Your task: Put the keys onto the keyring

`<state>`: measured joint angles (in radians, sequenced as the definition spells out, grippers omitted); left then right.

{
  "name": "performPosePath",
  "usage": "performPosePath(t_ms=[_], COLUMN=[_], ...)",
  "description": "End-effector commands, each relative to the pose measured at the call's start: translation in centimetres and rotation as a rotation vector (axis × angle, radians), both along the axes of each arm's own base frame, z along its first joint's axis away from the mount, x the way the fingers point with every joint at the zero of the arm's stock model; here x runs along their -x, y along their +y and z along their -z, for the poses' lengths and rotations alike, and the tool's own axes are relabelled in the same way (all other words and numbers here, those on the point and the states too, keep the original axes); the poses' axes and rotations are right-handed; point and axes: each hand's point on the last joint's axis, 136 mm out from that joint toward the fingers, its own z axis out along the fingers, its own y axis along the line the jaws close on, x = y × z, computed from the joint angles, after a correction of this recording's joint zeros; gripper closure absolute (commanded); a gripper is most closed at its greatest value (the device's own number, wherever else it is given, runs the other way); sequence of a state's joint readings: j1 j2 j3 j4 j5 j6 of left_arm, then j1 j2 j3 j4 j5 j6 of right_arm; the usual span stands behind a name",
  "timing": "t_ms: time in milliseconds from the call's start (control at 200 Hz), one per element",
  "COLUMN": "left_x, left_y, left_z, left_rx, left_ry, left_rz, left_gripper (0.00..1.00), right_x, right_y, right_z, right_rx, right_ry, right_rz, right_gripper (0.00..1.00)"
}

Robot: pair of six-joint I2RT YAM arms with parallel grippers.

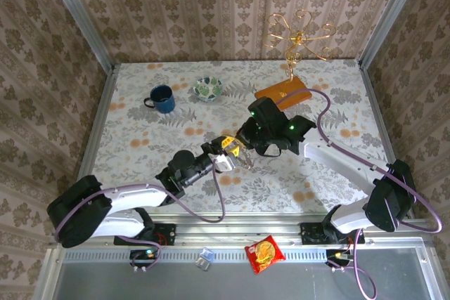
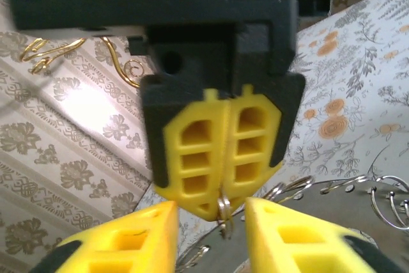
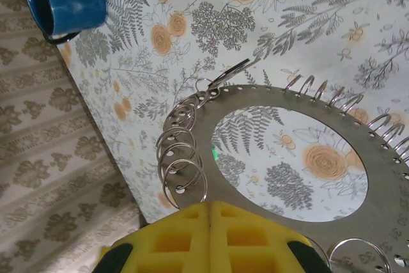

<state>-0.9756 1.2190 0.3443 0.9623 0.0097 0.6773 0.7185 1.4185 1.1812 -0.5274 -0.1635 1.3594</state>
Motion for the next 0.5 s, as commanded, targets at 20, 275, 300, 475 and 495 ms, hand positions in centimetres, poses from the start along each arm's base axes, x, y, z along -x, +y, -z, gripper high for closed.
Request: performPosePath(t_ms=[20, 275, 300, 475, 495], left_x=[0.6, 0.7, 0.5, 0.0, 0.1], left_y=[1.5, 4.6, 4.8, 5.3, 5.2], left_z=[-1.4, -2.0, -2.1, -2.0, -2.1], left_rx=[0.021, 0.024, 0.023, 0.018, 0.018], left_ry=[0.007, 0.189, 0.204, 0.329, 0.342], left_rz=[-0.014, 0.014, 0.018, 0.089, 0.104], left_gripper=[0.65, 0.65, 0.65, 0.65, 0.65], right_x=[-0.2, 0.6, 0.8, 2.2, 2.3], right_y=[-0.5, -0.4, -0.4, -0.5, -0.4], right_z=[-0.6, -1.8, -1.9, -4.0, -4.2], right_rx=[0.149, 0.319, 0.333, 0.416, 0.419], right_ry=[-0.147, -0.457, -0.481, -0.669, -0.687], right_rz=[-0.200, -0.629, -0.674, -0.950, -0.983], right_gripper=[1.00, 1.00, 1.00, 1.00, 1.00])
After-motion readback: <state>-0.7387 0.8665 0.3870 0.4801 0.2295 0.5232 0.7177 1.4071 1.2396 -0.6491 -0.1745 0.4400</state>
